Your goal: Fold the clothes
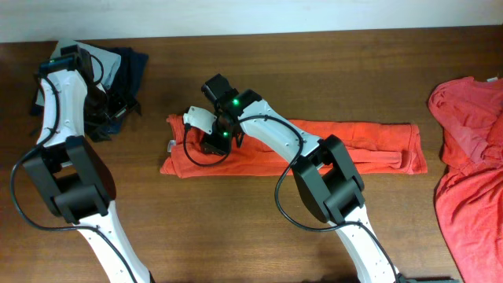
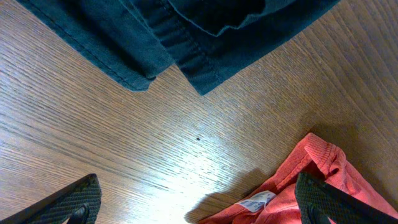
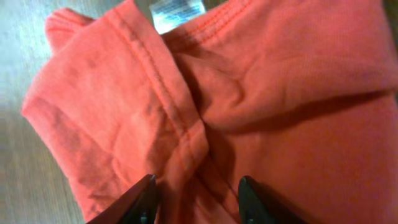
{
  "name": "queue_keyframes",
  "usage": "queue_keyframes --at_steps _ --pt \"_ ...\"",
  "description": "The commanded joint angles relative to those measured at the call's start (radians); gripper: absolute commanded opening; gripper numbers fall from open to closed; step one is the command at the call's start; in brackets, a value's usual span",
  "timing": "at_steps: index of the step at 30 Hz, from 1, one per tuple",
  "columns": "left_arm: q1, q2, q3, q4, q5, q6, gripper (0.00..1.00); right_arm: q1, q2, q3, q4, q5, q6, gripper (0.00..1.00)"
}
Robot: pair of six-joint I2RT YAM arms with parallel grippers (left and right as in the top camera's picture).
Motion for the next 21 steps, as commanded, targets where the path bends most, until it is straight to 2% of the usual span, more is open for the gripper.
queue_keyframes --at_steps 1,10,14,19,21 --pt "0.001 -0.006 0.013 -0.001 0.01 -0.007 0.99 0.001 0.01 -0.005 -0.003 -0.045 -0.002 0.46" --pt "0.001 -0.006 0.013 -0.001 0.007 -0.006 0.99 0.001 0.037 -0.005 -0.003 -0.045 -0.002 0.46" --pt "0.001 -0.006 0.013 0.0 0.007 -0.006 0.99 0.001 0.038 -0.005 -0.003 -0.045 -0.002 0.36" --pt "0.001 -0.006 0.013 -0.001 0.007 -0.007 0.99 0.001 0.038 -0.005 -0.004 -0.045 -0.002 0.19" --pt "0.001 -0.006 0.013 -0.001 0.007 -0.006 0.99 0.001 0.037 -0.005 -0.004 -0.045 -0.001 0.18"
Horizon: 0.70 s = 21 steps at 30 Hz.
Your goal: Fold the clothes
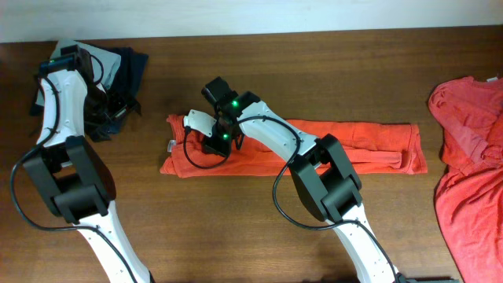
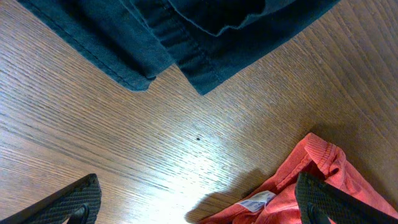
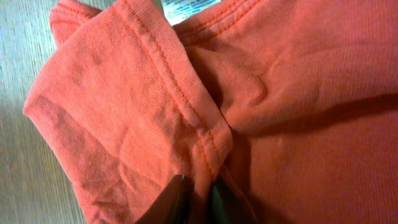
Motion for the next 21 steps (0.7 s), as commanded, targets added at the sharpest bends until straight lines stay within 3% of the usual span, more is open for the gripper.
queue_keyframes --at_steps 1,4,8,21 --pt "0.001 -0.006 0.013 -0.001 0.007 -0.006 0.99 0.001 0.013 -0.005 -0.001 -0.013 -0.001 0.18" --pt "0.001 -0.006 0.013 -0.001 0.007 -0.007 0.99 0.001 0.013 -0.005 0.0 -0.013 -0.002 0.16" --pt "0.001 -0.006 0.013 -0.001 0.007 -0.006 0.99 0.001 0.01 0.007 -0.004 -0.013 -0.001 0.04" --pt "0.001 -0.006 0.013 -0.001 0.007 -0.007 0.99 0.0 -0.001 0.096 -0.076 -0.012 0.01 0.04"
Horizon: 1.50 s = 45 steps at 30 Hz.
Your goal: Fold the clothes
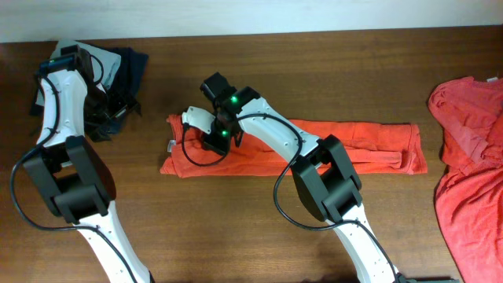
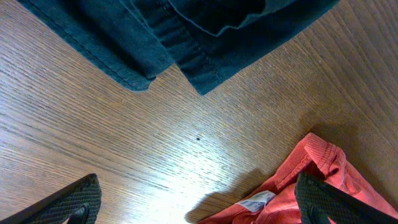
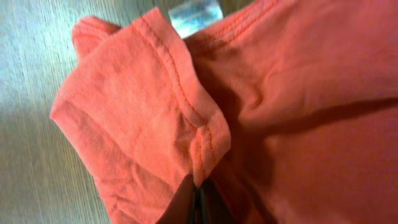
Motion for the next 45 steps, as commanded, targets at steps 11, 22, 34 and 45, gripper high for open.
queue_keyframes --at_steps 11,22,34,45 --pt "0.001 -0.006 0.013 -0.001 0.007 -0.006 0.99 -0.013 -0.001 0.029 -0.003 0.089 0.092 0.04" --pt "0.001 -0.006 0.013 -0.001 0.007 -0.007 0.99 -0.039 -0.001 0.029 -0.027 0.089 0.141 0.04" --pt "0.001 -0.006 0.013 -0.001 0.007 -0.006 0.99 -0.039 -0.001 0.03 -0.047 0.089 0.148 0.32" --pt "0.001 -0.006 0.013 -0.001 0.007 -0.006 0.99 -0.018 -0.009 0.189 -0.081 0.082 0.275 0.5"
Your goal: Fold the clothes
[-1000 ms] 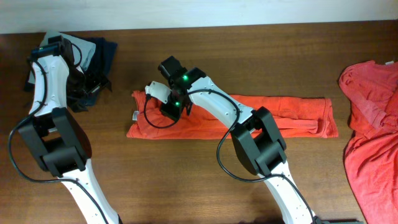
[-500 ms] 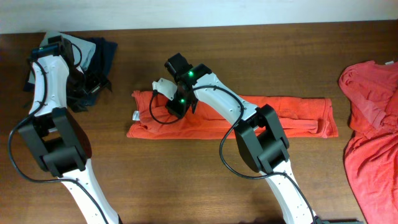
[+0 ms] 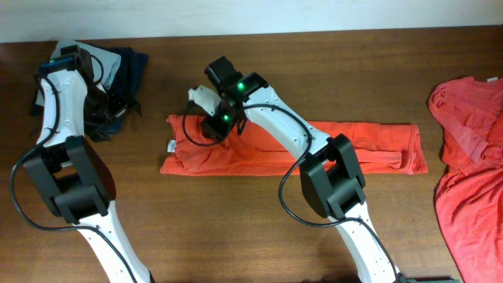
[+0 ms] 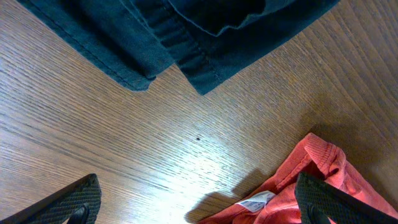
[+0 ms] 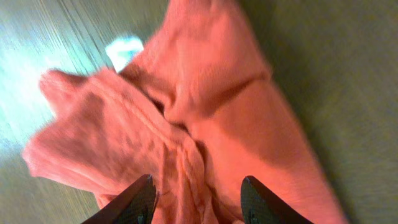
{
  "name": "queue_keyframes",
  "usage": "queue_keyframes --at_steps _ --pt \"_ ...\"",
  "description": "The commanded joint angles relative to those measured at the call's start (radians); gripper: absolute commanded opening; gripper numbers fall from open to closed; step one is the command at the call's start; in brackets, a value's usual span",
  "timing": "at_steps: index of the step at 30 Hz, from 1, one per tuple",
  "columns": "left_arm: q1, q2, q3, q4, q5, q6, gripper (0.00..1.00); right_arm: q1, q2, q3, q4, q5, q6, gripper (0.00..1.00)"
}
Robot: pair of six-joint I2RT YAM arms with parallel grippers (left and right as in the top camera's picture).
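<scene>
An orange-red shirt point(image 3: 314, 145) lies folded into a long strip across the middle of the table. Its left end with a white label point(image 4: 255, 200) shows in the left wrist view and, blurred, as the shirt's left end point(image 5: 205, 124) in the right wrist view. My right gripper point(image 3: 212, 126) hangs open above that left end with nothing between its fingers point(image 5: 140, 199). My left gripper point(image 3: 118, 106) stands open over bare wood beside a dark blue garment pile point(image 3: 110, 75) at the far left, its fingertips point(image 4: 71, 202) low in its view.
A second red garment point(image 3: 468, 141) lies crumpled at the right edge of the table. The dark pile's hems point(image 4: 168, 43) fill the top of the left wrist view. The wall edge runs along the back.
My right gripper was shut on the hem at the shirt's left end; now it is open and higher above that end. The left arm has not moved.
My right gripper stood open over the shirt's left end, then nearly shut on a hem seam, then shut on it. Now it is open again and raised. The shirt strip lies much as before. The left gripper stayed open beside the dark pile throughout.
</scene>
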Motion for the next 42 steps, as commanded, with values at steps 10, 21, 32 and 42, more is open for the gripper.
queue_keyframes --at_steps 10,21,32,42 --pt "0.001 -0.006 0.013 0.0 0.007 -0.006 0.99 0.105 -0.004 0.074 0.031 0.097 0.158 0.48" --pt "0.001 -0.006 0.013 0.0 0.007 -0.006 0.99 0.169 -0.004 0.027 0.1 0.167 0.179 0.41" --pt "0.001 -0.006 0.013 0.0 0.007 -0.006 0.99 0.143 -0.023 0.005 0.053 0.423 0.293 0.41" --pt "0.001 -0.006 0.013 0.0 0.007 -0.006 0.99 0.006 -0.032 0.005 -0.185 0.36 0.308 0.41"
